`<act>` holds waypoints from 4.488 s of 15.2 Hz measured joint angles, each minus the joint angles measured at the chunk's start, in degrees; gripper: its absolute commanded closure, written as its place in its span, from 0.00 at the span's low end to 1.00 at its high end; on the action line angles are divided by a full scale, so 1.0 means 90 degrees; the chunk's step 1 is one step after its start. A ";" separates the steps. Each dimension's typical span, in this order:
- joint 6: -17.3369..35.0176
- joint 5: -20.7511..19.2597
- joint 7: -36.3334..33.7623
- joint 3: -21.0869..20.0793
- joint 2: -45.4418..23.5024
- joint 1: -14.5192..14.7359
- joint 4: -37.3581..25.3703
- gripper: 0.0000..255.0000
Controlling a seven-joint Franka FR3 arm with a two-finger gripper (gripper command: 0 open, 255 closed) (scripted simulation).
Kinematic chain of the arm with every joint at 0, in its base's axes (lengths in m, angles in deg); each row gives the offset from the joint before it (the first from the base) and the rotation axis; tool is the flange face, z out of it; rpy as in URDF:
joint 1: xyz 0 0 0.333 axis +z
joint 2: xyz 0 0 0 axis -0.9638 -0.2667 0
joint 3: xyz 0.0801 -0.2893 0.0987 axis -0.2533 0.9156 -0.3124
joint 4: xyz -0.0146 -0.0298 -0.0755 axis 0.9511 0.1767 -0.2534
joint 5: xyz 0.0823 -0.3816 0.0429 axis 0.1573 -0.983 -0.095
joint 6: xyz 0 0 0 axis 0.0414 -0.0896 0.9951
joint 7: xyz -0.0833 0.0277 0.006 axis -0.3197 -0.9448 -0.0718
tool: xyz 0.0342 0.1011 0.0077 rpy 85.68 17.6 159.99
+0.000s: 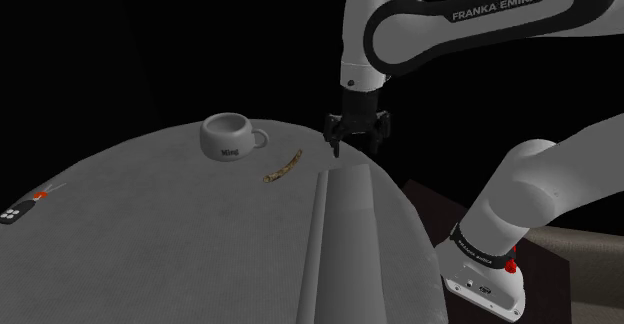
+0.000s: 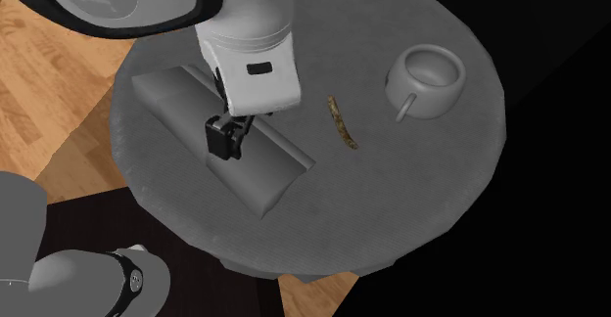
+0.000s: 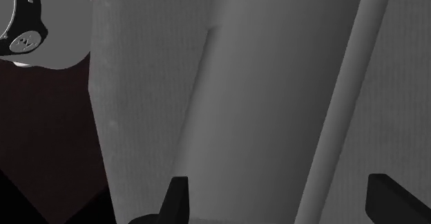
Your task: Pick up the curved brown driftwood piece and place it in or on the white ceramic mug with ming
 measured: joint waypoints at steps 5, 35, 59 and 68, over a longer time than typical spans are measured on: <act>0.1154 0.0100 -0.1853 -0.0783 -0.1015 -0.0463 -0.0331 0.00; 0.3775 -0.2426 -0.7173 -0.1742 -0.4394 -0.1391 -0.1514 1.00; 0.2375 -0.1484 -0.6526 -0.1801 -0.3318 -0.1498 -0.2083 1.00; 0.1609 -0.1264 -0.6351 -0.1720 -0.2977 -0.1518 -0.2571 1.00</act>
